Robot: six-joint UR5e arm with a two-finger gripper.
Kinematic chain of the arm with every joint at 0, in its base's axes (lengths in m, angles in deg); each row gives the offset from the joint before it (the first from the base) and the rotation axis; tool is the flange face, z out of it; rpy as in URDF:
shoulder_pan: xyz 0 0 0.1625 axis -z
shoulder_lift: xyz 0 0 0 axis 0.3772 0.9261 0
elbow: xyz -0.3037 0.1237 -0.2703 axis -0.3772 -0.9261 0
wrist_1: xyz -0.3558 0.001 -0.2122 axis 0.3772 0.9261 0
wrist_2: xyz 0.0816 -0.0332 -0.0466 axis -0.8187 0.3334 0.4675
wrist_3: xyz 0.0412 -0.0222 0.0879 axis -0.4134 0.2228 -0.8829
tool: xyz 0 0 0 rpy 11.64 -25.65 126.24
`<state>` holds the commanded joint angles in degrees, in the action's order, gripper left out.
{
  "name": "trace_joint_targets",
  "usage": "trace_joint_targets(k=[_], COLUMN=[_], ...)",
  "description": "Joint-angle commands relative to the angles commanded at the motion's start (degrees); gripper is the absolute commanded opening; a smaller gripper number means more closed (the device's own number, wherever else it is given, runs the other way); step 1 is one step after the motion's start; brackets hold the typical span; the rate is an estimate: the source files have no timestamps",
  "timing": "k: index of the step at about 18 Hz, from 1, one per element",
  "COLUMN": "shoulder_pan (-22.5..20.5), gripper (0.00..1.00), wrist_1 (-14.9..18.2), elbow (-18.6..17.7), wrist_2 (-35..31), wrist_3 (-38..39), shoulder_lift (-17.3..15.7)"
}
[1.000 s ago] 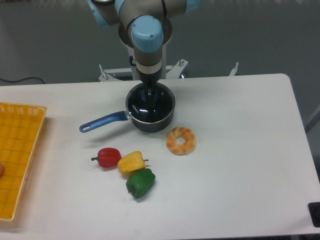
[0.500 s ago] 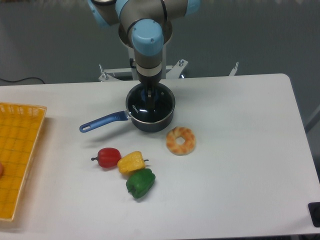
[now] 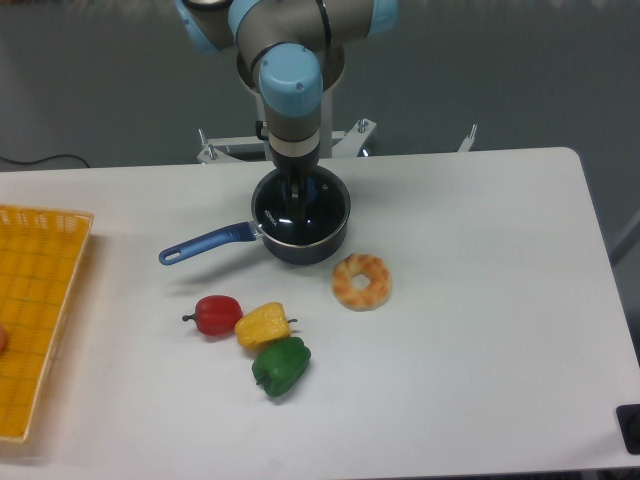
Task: Open the lid
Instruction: 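Close the gripper around the blue lid knob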
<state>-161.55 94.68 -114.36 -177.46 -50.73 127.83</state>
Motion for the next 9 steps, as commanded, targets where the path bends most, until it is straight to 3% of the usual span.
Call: trace_joint_targets(k=[9], shoulder_pan=[0.0], gripper=[0.97], wrist_1=[-0.1], elbow=[0.1], wrist_2=[0.1], wrist_3=[-0.4], shoulder_lift=[0.4])
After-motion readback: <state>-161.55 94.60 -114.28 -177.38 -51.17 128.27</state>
